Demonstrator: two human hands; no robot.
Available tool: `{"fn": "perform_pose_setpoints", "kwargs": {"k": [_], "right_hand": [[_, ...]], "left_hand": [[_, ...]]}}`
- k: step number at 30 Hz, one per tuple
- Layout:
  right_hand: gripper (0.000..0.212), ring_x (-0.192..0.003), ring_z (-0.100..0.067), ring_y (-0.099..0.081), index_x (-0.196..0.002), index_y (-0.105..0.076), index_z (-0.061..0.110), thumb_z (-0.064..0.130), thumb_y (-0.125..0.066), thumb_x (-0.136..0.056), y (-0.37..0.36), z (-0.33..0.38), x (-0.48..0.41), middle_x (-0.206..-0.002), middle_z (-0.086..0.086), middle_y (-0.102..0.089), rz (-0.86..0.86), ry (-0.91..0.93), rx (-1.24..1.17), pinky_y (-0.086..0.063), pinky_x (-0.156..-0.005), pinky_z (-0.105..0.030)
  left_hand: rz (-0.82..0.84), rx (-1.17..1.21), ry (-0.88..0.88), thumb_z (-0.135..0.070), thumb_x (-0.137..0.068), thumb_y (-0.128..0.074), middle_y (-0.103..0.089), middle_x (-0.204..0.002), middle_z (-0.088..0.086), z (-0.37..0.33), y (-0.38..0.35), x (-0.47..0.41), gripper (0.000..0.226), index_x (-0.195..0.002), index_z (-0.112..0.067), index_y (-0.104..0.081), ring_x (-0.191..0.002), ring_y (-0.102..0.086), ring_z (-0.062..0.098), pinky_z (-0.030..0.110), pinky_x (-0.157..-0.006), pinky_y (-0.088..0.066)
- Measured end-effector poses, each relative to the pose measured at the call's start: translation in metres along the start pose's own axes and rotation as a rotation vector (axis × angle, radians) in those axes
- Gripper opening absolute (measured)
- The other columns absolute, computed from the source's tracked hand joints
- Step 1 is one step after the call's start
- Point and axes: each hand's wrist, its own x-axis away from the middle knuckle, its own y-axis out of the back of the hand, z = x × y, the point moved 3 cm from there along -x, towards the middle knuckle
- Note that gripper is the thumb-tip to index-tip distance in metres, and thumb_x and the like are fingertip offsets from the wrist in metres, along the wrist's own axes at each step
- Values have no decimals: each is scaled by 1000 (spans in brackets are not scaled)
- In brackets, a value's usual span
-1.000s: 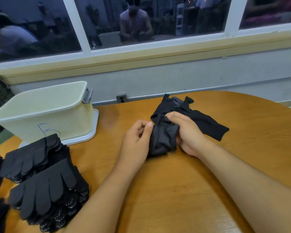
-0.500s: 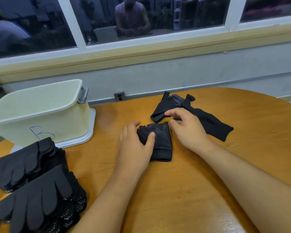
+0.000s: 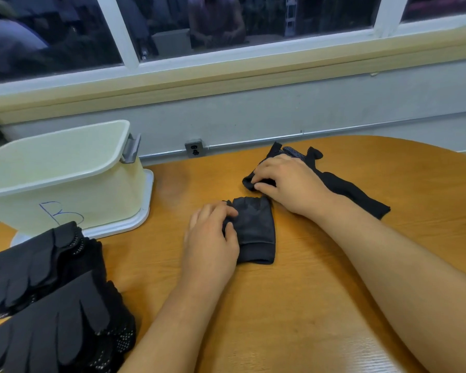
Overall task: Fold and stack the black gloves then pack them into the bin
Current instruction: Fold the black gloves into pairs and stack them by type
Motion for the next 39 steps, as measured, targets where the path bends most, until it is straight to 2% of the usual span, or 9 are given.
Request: {"fn": "perform_pose_setpoints", "kwargs": {"k": [6,10,14,18,24,28,34,36,39], "right_hand": [[9,-98,-10,-53,-103,-70,26,31,-63,-104,38,9,1,-103,11,-58,-251,-144,-258,-42,-80,-30],[9,-73,-12,-67,-99,-66,25,28,-61,-106,64,16,0,-85,6,-70,-301,-318,-623,-55,-67,-31],[22,-59,-17,-62,-122,-67,23,9,-58,-107,83,30,-1,-73,-5,-64,-236,-359,-1112,-56,-58,-32],[27,-73,-22,-67,-117,-76,17,6,-52,-109,88,45,0,-98,-7,-76,-113,-334,-1341,-58,-58,-25],[38,-90,-26,-78,-126,-70,10,-12,-65,-95,89,55,7,-92,-4,-76,7,-248,-1272,-61,-73,-28],[28,-74,-15,-69,-114,-74,12,8,-85,-89,86,58,7,-82,-4,-73,-34,-242,-1035,-56,-64,-25],[21,-66,-17,-45,-88,-81,19,35,-94,-82,77,57,7,-68,0,-50,-77,-243,-870,-40,-69,-35],[21,-69,-15,-50,-91,-81,25,38,-94,-80,78,56,6,-74,6,-56,-101,-251,-803,-43,-69,-34],[46,-97,1,-71,-120,-73,41,38,-94,-79,76,53,6,-115,18,-74,24,-303,-841,-59,-82,-23]], "left_hand": [[27,14,32,-26,-103,-58,-60,-110,-26,-3,0,1,17,-108,-39,-68,-111,-50,-3,39,-104,-48],[4,53,28,-36,-104,-58,-60,-112,-27,-9,6,2,14,-113,-42,-67,-114,-49,-1,38,-103,-49],[-43,238,-20,-40,-102,-64,-51,-134,-34,-23,19,6,45,-145,-44,-52,-131,-46,-6,18,-102,-44],[30,488,-74,-33,-96,-77,-47,-153,-29,-44,23,15,76,-159,-41,-37,-144,-43,-5,9,-110,-38],[39,787,-40,-21,-90,-86,-57,-151,-13,-52,23,16,88,-161,-31,-35,-142,-54,13,43,-116,-47],[24,961,63,-32,-88,-85,-62,-148,-9,-50,22,14,87,-160,-35,-36,-137,-60,14,49,-112,-52],[15,942,129,8,-101,-58,-71,-134,-3,-49,18,10,65,-154,-27,-41,-123,-70,17,50,-105,-58],[30,973,162,10,-103,-48,-72,-132,0,-47,18,9,64,-154,-27,-42,-120,-71,21,51,-103,-59],[23,996,194,7,-104,-42,-76,-125,2,-44,20,7,61,-153,-29,-46,-114,-73,25,48,-95,-60]]}}
